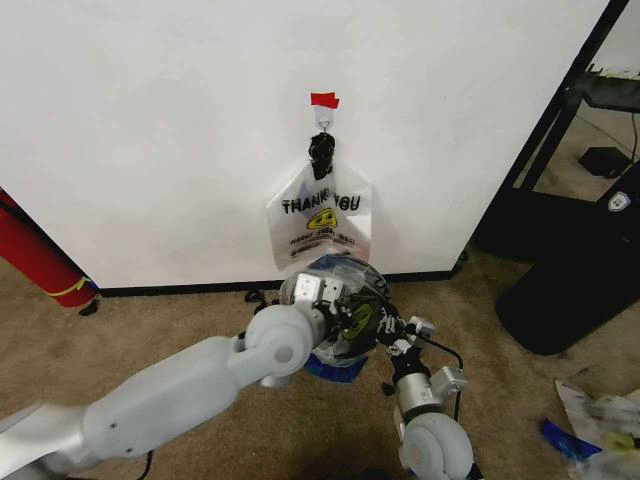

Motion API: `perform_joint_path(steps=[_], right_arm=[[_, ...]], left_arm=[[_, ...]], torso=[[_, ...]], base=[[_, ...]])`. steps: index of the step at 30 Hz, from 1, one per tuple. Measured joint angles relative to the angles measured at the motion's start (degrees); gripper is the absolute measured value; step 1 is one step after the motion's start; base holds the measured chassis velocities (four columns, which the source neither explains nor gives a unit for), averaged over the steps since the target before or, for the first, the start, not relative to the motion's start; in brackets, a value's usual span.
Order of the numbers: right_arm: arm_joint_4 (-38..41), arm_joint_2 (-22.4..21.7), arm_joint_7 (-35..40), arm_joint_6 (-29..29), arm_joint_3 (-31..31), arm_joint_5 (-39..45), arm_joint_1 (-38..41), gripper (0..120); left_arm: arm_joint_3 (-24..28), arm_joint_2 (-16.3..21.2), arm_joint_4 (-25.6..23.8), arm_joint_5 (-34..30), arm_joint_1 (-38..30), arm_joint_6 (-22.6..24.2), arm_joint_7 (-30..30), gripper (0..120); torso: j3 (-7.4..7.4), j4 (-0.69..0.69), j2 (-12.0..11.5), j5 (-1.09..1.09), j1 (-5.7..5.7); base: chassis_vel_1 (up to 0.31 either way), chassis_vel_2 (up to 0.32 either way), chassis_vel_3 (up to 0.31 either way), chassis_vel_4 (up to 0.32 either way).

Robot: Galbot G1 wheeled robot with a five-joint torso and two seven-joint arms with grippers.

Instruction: Pick up the garbage bag from the wall and place it over the trash bin.

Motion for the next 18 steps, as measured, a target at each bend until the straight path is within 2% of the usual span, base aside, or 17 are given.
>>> perform_joint_path(steps=[6, 18], right_arm=[[0.6, -0.3, -0.2, 0.0, -0.2, -0.2, -0.3, 1], [0.7, 0.2, -0.7, 0.2, -1.1, -1.1, -0.7, 1]], left_arm=[[1.6, -4.3, 5.3, -0.1, -0.6, 0.2, -0.7, 0], [3.6, -7.9, 12.4, 2.5, -0.6, 0.3, -0.8, 0]], torso=[[0.00, 0.00, 0.0, 0.00, 0.00], [0.00, 0.00, 0.0, 0.00, 0.00]], base=[[0.000, 0.000, 0.000, 0.000], [0.000, 0.000, 0.000, 0.000]])
